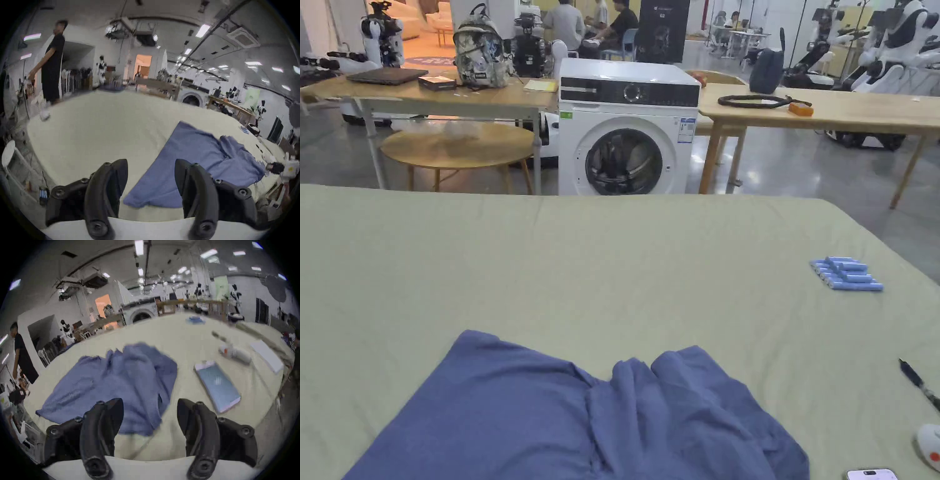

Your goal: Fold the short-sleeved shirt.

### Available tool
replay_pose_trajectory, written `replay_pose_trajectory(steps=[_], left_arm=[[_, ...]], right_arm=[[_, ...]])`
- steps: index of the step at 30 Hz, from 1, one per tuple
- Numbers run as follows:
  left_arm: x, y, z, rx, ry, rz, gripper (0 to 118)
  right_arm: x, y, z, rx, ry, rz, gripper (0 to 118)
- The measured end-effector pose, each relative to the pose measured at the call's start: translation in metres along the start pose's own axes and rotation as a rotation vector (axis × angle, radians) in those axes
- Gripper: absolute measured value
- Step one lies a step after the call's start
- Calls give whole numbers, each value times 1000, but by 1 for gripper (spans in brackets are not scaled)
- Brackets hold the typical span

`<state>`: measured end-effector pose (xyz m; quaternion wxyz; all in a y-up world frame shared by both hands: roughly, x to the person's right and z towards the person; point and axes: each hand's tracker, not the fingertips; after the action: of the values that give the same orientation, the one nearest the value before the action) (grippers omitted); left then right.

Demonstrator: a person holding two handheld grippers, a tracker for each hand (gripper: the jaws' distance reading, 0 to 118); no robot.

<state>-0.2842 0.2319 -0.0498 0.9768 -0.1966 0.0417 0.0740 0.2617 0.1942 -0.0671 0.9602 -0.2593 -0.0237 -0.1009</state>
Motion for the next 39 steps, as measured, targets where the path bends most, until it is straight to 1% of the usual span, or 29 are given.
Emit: replay_pose_trajectory(steps=[2, 4, 5, 6, 7, 8, 9, 10, 11, 13, 14, 15, 19, 20, 21, 22, 23, 25, 27, 29, 31, 34, 35, 36, 37, 38, 39], left_arm=[[19, 23, 8, 67, -42, -50, 59], [39, 42, 15, 124, -111, -66, 59], [47, 50, 18, 150, -144, -78, 59], [57, 57, 21, 174, -170, -95, 58], [64, 62, 22, 182, -183, -107, 53], [71, 66, 23, 202, -194, -115, 33], [76, 69, 23, 188, -198, -114, 7], [80, 70, 24, 189, -197, -112, 0], [80, 71, 26, 243, -216, -113, 0], [80, 73, 24, 183, -246, -85, 0], [77, 71, 25, 197, -219, -76, 0], [70, 70, 24, 181, -223, -64, 0], [46, 64, 29, 178, -180, -6, 0], [36, 61, 27, 156, -156, 13, 3], [27, 56, 24, 117, -140, 30, 23], [17, 48, 21, 84, -144, 43, 46], [-4, 34, 14, 36, -134, 60, 56], [-21, 9, 4, -50, -66, 83, 56], [-33, -21, -14, -167, -36, 119, 56], [-44, -45, -33, -245, -13, 111, 56], [-41, -63, -53, -308, 27, 76, 56], [-48, -80, -82, -423, 50, 105, 56], [-37, -79, -79, -423, 38, 112, 53], [-33, -77, -76, -393, 63, 94, 48], [-32, -72, -76, -386, 69, 76, 38], [-31, -69, -77, -403, 63, 55, 21], [-29, -68, -74, -398, 25, 62, 7]], right_arm=[[-10, 24, 10, 78, 34, 39, 71], [-23, 45, 17, 142, 63, 64, 71], [-30, 53, 21, 169, 85, 81, 69], [-32, 60, 23, 189, 103, 99, 63], [-36, 65, 24, 197, 117, 115, 52], [-41, 70, 25, 210, 127, 122, 26], [-45, 72, 24, 207, 133, 129, 7], [-47, 72, 24, 216, 133, 131, 0], [-49, 73, 25, 223, 139, 136, 0], [-51, 74, 23, 222, 150, 145, 0], [-53, 73, 21, 223, 150, 148, 0], [-53, 72, 20, 222, 154, 148, 0], [-52, 69, 19, 213, 178, 125, 0], [-51, 68, 19, 208, 183, 124, 0], [-50, 66, 18, 202, 189, 122, 0], [-50, 64, 17, 192, 199, 119, 0], [-49, 61, 15, 178, 210, 117, 0], [-47, 56, 13, 160, 215, 117, 0], [-48, 52, 11, 136, 211, 117, 0], [-46, 49, 10, 119, 211, 112, 0], [-46, 48, 9, 103, 210, 109, 0], [-44, 48, 13, 94, 187, 111, 0], [-41, 47, 14, 89, 170, 115, 0], [-37, 46, 16, 88, 151, 115, 0], [-34, 45, 16, 82, 141, 110, 0], [-29, 43, 16, 69, 127, 100, 0], [-23, 43, 14, 57, 116, 81, 0]])
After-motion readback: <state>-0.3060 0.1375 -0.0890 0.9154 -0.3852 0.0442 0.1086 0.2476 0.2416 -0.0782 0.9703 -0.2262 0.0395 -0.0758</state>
